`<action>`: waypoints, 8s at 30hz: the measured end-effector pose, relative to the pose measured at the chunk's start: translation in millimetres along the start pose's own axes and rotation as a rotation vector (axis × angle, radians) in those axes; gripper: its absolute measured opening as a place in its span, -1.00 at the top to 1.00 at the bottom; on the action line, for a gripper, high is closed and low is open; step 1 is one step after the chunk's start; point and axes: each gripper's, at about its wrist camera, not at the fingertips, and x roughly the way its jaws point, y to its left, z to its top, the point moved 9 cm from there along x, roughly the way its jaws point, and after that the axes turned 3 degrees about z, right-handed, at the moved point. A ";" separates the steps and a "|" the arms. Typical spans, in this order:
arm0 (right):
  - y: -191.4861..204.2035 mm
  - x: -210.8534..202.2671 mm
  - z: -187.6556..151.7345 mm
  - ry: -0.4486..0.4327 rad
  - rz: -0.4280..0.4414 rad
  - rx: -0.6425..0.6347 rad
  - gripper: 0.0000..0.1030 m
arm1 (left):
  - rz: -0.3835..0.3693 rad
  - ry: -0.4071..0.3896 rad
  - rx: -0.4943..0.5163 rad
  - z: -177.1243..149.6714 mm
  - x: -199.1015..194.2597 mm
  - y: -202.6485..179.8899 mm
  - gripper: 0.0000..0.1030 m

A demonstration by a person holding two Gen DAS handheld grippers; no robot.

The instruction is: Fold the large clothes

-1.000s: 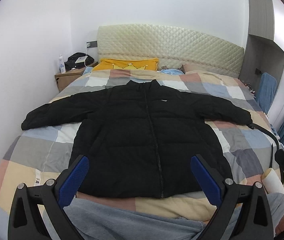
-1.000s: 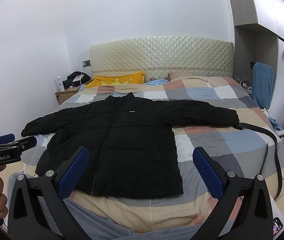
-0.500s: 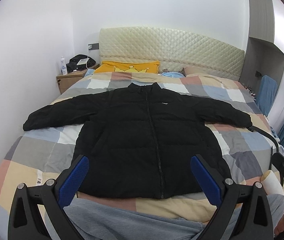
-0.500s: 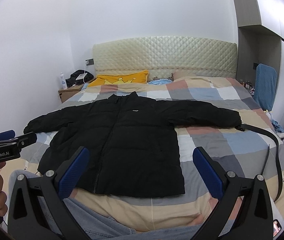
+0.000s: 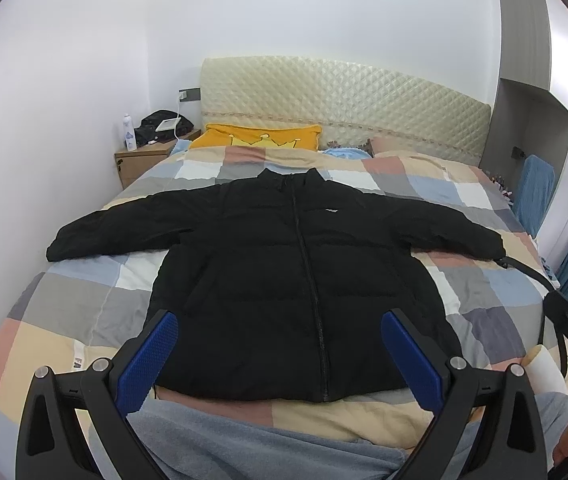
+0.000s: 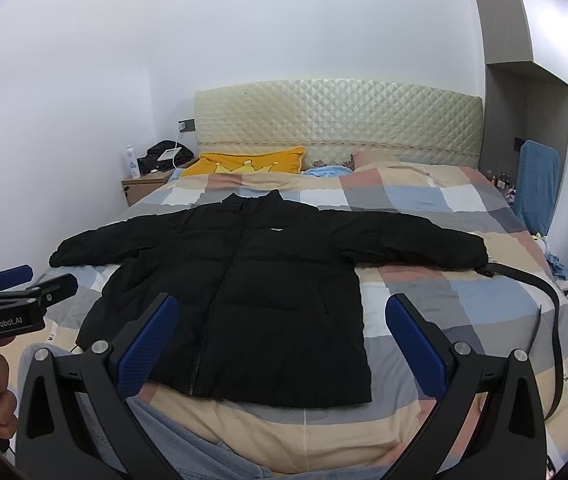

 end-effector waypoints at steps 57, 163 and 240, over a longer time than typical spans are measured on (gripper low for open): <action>-186.9 171.9 53.1 -0.095 -0.142 0.139 -1.00 | -0.067 -0.119 -0.058 65.6 178.4 -19.9 -0.99; -301.1 290.2 143.6 -0.210 -0.212 0.370 0.83 | 0.092 -0.051 0.001 73.0 235.7 31.1 -0.99; 142.5 308.2 78.7 0.027 0.166 -0.230 -0.75 | 0.249 -0.079 -0.239 38.7 193.0 178.5 -0.99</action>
